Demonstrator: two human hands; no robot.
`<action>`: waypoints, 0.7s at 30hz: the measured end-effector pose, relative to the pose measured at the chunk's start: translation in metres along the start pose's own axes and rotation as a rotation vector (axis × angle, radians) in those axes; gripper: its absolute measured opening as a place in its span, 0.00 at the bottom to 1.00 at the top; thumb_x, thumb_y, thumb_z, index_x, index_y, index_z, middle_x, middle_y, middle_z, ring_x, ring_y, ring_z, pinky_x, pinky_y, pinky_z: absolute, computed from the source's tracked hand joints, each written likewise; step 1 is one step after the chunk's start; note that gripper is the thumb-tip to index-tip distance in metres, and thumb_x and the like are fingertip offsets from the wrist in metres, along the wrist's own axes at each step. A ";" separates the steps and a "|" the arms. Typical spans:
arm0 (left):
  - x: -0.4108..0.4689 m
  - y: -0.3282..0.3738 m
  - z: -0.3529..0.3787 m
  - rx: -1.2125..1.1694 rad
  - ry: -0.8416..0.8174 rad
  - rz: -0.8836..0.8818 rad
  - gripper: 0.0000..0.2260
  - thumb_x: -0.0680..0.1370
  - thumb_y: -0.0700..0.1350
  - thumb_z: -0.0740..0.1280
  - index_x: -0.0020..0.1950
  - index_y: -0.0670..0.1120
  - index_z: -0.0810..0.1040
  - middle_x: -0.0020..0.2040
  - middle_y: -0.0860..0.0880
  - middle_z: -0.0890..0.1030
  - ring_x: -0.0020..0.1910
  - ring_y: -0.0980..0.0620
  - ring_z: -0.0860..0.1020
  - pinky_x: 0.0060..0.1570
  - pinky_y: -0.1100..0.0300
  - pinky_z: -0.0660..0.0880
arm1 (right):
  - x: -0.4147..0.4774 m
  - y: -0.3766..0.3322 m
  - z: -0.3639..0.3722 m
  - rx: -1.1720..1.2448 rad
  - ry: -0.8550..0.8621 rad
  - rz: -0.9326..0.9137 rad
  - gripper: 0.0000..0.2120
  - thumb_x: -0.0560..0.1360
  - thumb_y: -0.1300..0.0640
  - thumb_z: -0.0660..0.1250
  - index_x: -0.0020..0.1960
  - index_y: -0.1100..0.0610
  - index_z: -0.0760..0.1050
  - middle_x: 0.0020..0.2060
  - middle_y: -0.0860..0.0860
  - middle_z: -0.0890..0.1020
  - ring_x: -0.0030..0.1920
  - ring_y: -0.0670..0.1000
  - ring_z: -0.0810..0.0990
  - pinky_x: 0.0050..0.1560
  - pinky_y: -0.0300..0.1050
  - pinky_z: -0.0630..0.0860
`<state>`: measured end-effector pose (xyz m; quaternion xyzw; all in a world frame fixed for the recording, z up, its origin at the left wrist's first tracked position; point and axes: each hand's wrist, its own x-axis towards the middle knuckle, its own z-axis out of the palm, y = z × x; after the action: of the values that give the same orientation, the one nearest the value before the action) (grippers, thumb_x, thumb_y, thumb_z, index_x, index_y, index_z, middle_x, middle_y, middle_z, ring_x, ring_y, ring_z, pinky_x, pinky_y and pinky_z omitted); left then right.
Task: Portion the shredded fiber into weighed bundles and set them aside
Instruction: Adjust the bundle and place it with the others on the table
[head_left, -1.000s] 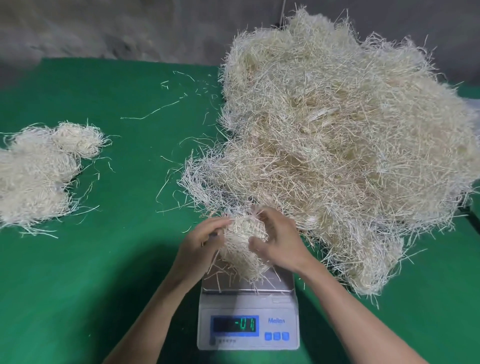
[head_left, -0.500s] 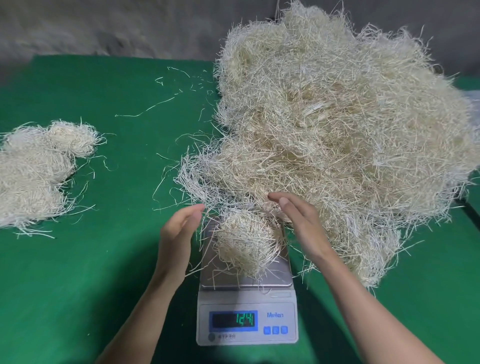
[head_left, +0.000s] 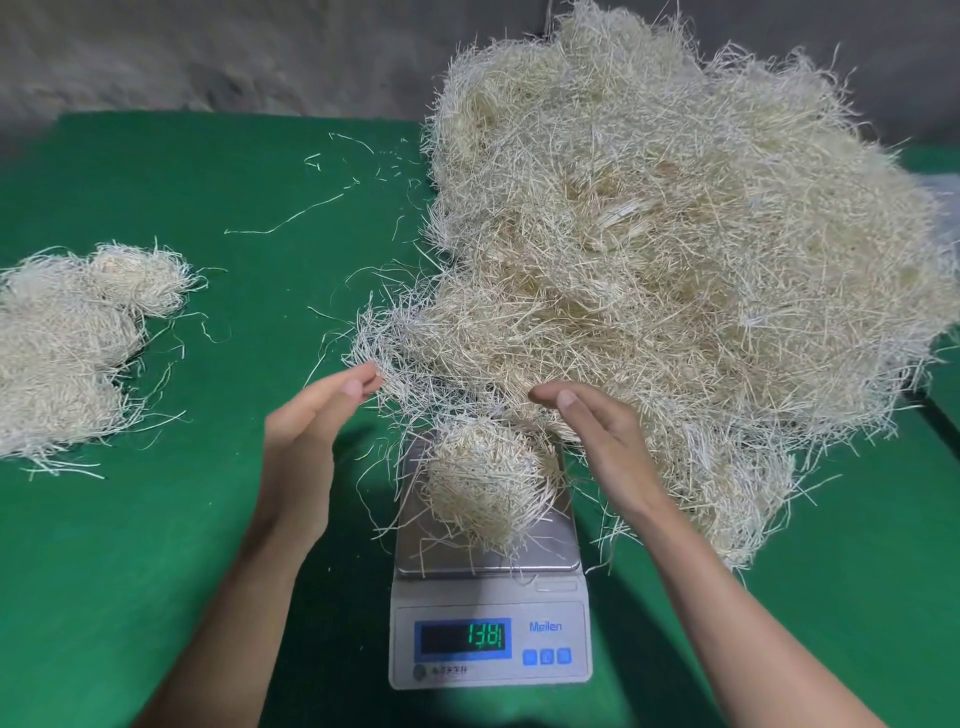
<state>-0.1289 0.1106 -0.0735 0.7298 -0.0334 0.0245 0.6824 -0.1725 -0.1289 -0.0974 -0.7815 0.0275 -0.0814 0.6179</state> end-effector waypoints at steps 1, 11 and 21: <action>0.000 0.000 0.001 0.007 0.002 -0.004 0.17 0.72 0.50 0.59 0.56 0.51 0.80 0.48 0.61 0.83 0.51 0.67 0.78 0.43 0.79 0.68 | 0.000 0.000 0.000 -0.004 -0.003 0.002 0.08 0.73 0.39 0.62 0.49 0.35 0.78 0.53 0.39 0.82 0.58 0.41 0.77 0.63 0.47 0.71; -0.001 0.001 0.003 0.000 0.015 -0.051 0.14 0.71 0.50 0.61 0.52 0.55 0.81 0.47 0.59 0.84 0.51 0.63 0.79 0.50 0.66 0.69 | -0.001 -0.005 0.001 0.032 0.010 -0.009 0.09 0.74 0.43 0.62 0.50 0.41 0.79 0.51 0.41 0.83 0.57 0.43 0.79 0.63 0.51 0.72; -0.004 -0.002 0.005 0.007 -0.008 -0.061 0.16 0.70 0.51 0.61 0.54 0.52 0.81 0.48 0.58 0.84 0.52 0.60 0.80 0.52 0.64 0.69 | -0.003 -0.005 0.002 0.043 0.012 0.000 0.10 0.73 0.44 0.62 0.49 0.43 0.79 0.50 0.41 0.83 0.56 0.43 0.79 0.62 0.50 0.73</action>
<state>-0.1332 0.1057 -0.0763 0.7330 -0.0135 0.0009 0.6801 -0.1752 -0.1258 -0.0934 -0.7676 0.0295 -0.0865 0.6343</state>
